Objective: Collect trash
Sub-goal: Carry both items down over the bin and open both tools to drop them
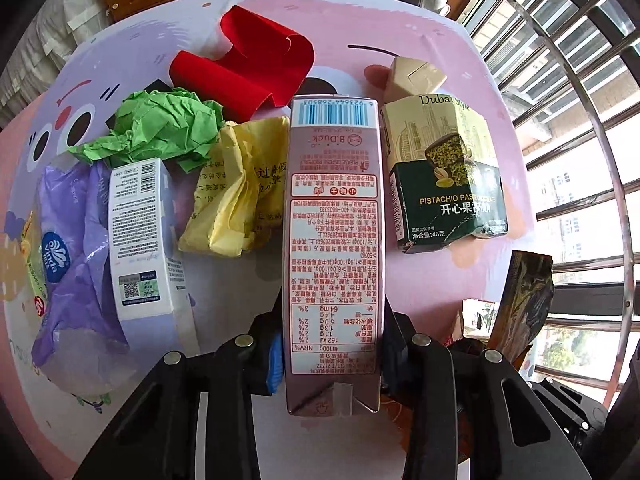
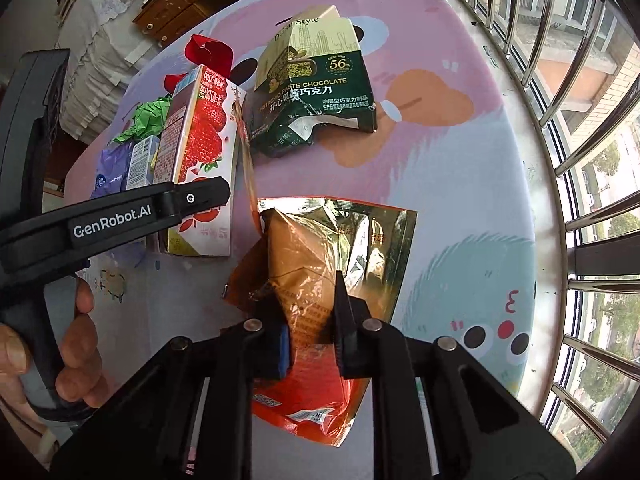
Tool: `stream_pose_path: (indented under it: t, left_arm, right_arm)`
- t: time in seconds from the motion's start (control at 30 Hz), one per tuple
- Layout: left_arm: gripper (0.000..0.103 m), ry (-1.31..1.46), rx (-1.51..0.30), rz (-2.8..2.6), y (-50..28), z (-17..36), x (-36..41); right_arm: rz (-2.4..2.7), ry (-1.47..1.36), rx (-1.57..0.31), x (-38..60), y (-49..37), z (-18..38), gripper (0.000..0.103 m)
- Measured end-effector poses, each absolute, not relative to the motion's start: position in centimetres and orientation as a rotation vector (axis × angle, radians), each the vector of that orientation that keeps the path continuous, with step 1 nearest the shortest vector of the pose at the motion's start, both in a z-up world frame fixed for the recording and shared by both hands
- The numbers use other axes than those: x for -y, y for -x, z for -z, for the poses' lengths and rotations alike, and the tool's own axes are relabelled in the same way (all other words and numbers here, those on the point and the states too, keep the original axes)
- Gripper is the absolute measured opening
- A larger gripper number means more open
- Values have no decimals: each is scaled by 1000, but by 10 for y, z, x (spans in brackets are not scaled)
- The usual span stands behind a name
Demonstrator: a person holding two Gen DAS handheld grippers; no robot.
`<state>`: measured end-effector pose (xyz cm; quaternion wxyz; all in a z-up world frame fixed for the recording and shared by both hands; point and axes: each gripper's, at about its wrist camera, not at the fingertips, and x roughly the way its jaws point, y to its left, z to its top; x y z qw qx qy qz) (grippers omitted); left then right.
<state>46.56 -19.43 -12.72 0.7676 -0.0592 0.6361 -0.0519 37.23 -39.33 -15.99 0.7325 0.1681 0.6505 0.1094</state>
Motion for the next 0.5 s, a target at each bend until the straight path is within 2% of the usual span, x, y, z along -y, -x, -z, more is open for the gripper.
stream_pose_path:
  t: [0.27, 0.5]
  left_arm:
    - [37, 106, -1257, 174, -387, 71, 160]
    - [37, 55, -1171, 214, -272, 32, 105]
  right_arm:
    - [-278, -396, -1418, 375, -333, 140, 11]
    - [-273, -406, -1368, 344, -269, 107, 11]
